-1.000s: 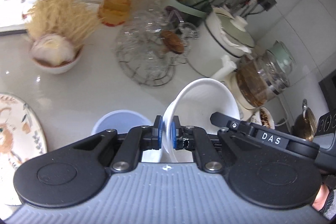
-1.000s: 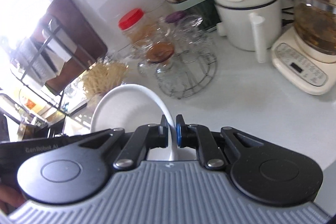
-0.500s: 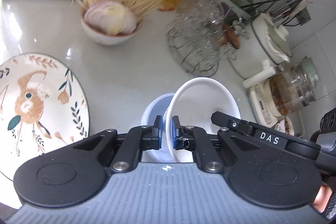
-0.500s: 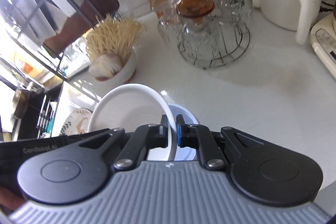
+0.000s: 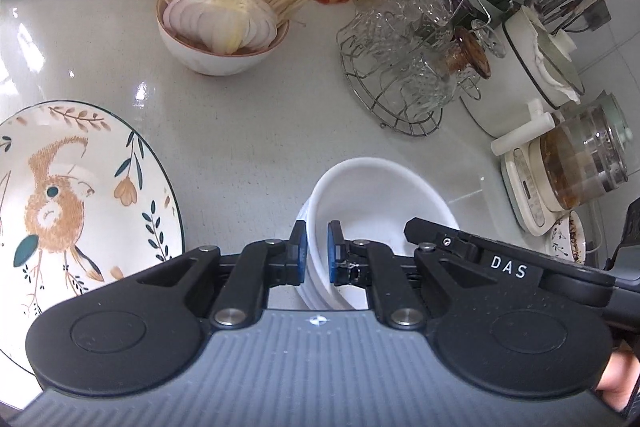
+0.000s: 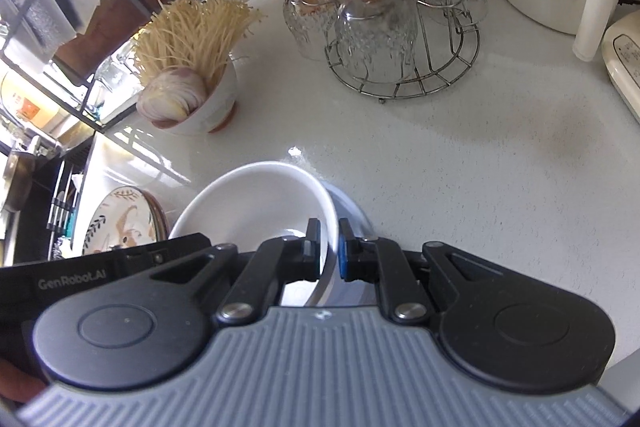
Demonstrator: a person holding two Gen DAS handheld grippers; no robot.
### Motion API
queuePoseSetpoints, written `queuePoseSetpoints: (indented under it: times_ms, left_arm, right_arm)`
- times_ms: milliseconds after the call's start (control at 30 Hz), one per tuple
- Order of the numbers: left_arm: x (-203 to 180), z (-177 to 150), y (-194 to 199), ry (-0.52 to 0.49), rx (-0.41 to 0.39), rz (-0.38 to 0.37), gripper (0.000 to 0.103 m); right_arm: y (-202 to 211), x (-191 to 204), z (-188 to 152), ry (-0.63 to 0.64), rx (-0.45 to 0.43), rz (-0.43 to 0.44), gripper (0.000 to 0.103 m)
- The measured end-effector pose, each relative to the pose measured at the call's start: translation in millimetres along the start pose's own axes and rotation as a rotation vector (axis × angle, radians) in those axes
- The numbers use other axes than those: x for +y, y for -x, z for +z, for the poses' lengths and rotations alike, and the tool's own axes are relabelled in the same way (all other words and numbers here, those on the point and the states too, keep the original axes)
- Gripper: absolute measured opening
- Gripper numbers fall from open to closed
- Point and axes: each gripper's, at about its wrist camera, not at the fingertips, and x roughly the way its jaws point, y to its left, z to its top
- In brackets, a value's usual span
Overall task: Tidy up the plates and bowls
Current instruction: 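Lower the white bowl into the translucent bowls and open both grippers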
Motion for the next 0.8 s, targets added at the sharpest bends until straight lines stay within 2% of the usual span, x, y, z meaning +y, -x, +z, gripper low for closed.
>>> queuePoseSetpoints:
  times_ms: [300,367,400,433,467,500,533,667,800]
  left_arm:
    - [3,0,-1,0.025,0.015,0.017,0.011]
    - [4,-1,-1,0.030,0.011,0.017,0.018]
    - [5,-2,0,0.031,0.006,0.019,0.028]
    - [4,-3,0,0.031,0.001,0.022,0.036]
    - [4,-3,0,0.031,-0.004,0.025,0.038]
    - [5,-4,0,0.032,-0.008,0.026,0.039]
    - [5,-4,0,0.035,-0.008,0.026,0.040]
    - [5,-5,-5,0.042,-0.002,0.033,0.040]
    - [6,-9,-13,0.065,0.008,0.035,0.041]
  right_arm:
    - [8,-4,6,-0.006,-0.015,-0.005,0.013]
    - [11,-8,8,-0.014,-0.021,-0.005,0.013]
    - [12,-9,10,-0.016,-0.023,-0.011,0.013]
    - [13,-11,11,-0.016,-0.029,-0.017,0.019]
    - [14,-12,11,-0.017,-0.036,-0.021,0.025]
    - [16,-14,11,-0.023,-0.043,-0.019,0.044]
    - [17,-17,11,-0.033,-0.052,-0.014,0.056]
    - [16,-24,9,-0.046,-0.044,-0.020,0.055]
    - [9,-35,4,-0.105,-0.006,0.025,0.055]
